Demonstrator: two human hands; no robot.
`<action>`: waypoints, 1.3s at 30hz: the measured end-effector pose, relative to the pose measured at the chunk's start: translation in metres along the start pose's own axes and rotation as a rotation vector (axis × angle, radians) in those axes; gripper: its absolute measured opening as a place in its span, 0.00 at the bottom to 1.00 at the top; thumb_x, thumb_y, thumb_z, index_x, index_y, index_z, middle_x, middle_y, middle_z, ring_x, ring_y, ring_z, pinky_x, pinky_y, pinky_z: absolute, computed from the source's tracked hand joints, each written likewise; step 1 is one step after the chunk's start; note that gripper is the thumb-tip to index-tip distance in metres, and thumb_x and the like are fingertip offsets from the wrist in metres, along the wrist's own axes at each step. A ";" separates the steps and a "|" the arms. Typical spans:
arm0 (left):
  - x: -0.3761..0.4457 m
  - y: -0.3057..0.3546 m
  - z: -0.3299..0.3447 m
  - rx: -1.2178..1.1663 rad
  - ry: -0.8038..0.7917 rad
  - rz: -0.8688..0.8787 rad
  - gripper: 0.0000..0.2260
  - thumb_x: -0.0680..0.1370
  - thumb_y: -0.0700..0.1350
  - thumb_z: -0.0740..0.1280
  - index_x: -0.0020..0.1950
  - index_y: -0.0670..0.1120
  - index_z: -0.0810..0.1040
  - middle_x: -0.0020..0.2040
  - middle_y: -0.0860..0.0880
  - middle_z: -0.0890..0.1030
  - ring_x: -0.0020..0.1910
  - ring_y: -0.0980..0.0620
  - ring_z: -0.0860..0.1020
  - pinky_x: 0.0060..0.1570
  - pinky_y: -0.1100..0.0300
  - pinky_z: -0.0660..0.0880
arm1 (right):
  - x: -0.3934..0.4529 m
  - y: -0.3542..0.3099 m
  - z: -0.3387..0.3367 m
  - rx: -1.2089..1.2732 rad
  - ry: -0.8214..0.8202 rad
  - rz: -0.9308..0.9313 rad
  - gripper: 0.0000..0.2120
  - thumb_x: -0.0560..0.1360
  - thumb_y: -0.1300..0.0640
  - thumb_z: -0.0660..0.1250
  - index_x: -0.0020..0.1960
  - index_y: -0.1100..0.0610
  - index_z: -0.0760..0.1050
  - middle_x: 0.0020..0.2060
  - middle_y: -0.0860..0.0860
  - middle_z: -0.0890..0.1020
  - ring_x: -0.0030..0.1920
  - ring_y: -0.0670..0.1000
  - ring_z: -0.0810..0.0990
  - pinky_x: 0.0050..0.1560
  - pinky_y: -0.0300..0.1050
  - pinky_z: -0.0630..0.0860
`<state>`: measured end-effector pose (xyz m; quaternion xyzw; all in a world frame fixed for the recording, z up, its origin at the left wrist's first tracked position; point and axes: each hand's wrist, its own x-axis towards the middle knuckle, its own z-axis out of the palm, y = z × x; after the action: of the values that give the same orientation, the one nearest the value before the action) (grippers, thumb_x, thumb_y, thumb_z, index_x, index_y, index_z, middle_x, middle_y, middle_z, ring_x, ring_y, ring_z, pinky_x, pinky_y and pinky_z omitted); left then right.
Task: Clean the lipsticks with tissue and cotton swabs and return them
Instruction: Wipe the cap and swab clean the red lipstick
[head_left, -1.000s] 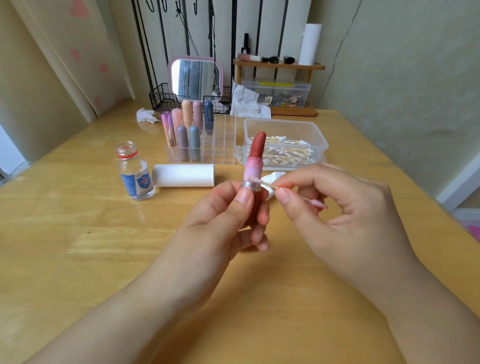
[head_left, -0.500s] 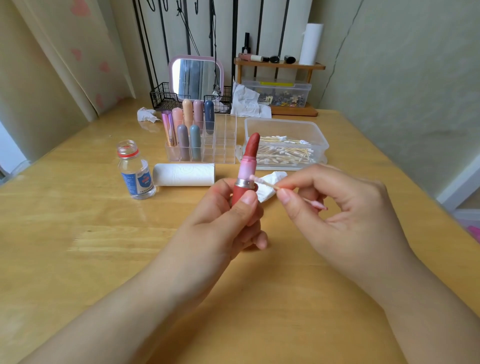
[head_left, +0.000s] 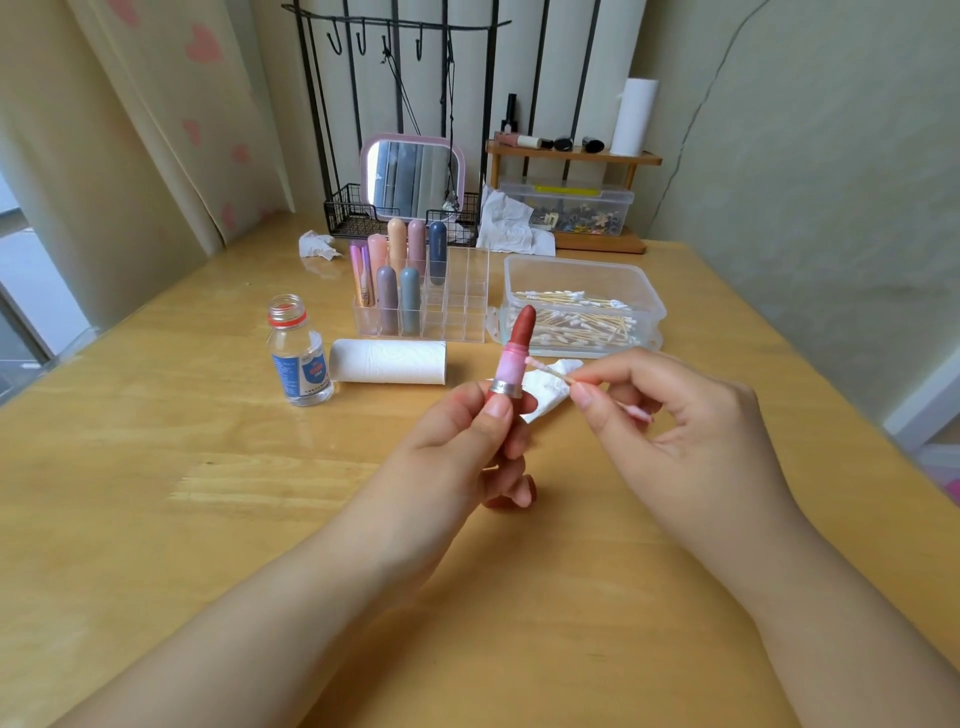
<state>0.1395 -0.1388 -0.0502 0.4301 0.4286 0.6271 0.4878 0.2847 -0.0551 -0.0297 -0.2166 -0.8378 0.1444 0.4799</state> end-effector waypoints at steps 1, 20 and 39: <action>0.000 0.000 0.001 -0.014 -0.003 -0.006 0.12 0.75 0.49 0.59 0.49 0.42 0.73 0.34 0.52 0.70 0.28 0.54 0.69 0.37 0.57 0.70 | 0.000 0.000 0.000 0.020 -0.010 0.002 0.02 0.71 0.60 0.69 0.41 0.55 0.81 0.28 0.35 0.69 0.31 0.40 0.69 0.35 0.29 0.65; -0.002 0.005 0.006 -0.136 -0.060 -0.009 0.08 0.74 0.45 0.62 0.49 0.42 0.69 0.31 0.51 0.65 0.29 0.53 0.60 0.36 0.59 0.72 | 0.000 -0.002 -0.004 0.076 -0.013 -0.021 0.06 0.73 0.55 0.66 0.41 0.55 0.80 0.27 0.41 0.69 0.31 0.44 0.69 0.35 0.30 0.66; -0.003 0.004 0.005 -0.096 -0.079 0.008 0.11 0.76 0.49 0.59 0.49 0.43 0.73 0.33 0.51 0.70 0.29 0.52 0.65 0.35 0.59 0.71 | 0.000 -0.006 -0.005 0.020 0.034 -0.058 0.03 0.72 0.60 0.68 0.41 0.57 0.80 0.27 0.43 0.69 0.31 0.42 0.67 0.36 0.32 0.66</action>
<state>0.1439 -0.1420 -0.0451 0.4323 0.3769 0.6315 0.5217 0.2879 -0.0594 -0.0242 -0.1898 -0.8340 0.1354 0.5000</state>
